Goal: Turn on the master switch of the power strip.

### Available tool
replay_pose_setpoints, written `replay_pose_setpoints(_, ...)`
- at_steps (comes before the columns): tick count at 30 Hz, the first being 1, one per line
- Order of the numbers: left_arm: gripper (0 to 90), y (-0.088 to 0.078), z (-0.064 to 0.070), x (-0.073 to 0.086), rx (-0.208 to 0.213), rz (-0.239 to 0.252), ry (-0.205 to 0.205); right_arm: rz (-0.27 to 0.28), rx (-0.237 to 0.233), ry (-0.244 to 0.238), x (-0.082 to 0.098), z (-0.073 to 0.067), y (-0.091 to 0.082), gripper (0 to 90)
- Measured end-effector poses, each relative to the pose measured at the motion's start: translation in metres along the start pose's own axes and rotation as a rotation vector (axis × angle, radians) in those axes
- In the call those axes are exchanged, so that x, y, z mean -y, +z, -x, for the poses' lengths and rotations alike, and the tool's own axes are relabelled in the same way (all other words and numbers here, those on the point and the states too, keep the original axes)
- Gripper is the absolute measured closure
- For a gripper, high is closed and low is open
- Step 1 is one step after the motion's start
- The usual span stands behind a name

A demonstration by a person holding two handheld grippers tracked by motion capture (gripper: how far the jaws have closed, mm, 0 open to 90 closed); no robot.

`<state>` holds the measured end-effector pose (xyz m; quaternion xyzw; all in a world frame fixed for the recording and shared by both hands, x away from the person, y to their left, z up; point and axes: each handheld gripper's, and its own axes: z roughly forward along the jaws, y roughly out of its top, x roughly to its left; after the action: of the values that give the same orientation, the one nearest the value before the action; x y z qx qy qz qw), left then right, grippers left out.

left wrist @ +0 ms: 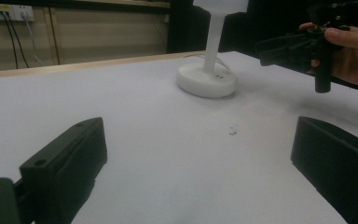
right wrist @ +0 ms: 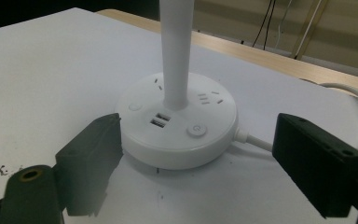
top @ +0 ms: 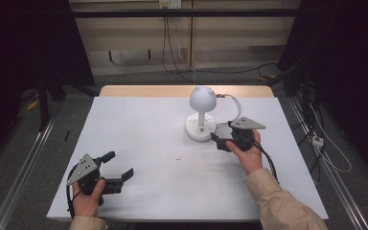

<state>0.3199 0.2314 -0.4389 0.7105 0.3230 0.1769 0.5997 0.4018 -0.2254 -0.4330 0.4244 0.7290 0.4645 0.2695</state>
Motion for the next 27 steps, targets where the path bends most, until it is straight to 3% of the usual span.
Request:
replay_pose_setpoints(16, 3.1, 0.0010, -0.0005, -0.0001, 0.004, 0.004, -0.001, -0.004, 0.013, 0.001, 0.0016, 0.0034, 0.0074, 21.4)
replay_pose_setpoints(27, 3.1, 0.0011, -0.0005, -0.0001, 0.004, 0.001, -0.003, -0.017, 0.003, -0.020, -0.0052, 0.0010, 0.0103, 34.3)
